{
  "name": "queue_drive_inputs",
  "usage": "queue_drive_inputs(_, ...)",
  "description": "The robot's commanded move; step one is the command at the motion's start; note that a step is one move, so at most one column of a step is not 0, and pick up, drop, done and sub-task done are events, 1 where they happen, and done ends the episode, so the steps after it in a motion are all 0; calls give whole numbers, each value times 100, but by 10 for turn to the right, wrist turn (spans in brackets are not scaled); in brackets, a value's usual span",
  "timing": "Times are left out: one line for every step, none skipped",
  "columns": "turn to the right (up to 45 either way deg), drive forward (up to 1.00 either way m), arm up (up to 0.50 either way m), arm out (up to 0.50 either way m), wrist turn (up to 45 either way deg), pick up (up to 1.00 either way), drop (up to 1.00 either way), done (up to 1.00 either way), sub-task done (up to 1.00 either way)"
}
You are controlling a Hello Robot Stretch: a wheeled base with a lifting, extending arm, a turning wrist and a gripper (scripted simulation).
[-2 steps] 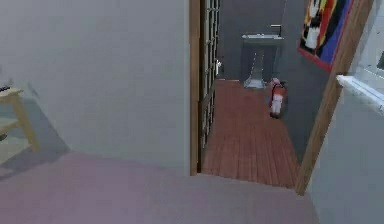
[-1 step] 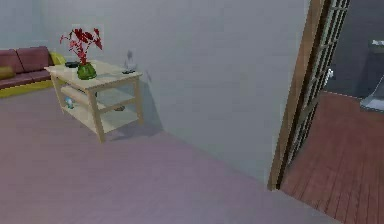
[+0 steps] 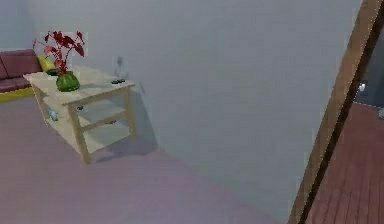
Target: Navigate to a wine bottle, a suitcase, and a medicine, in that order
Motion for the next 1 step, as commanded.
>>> queue_drive_inputs(-30, 0, 0, 0, 0, 0, 0, 0, 0)
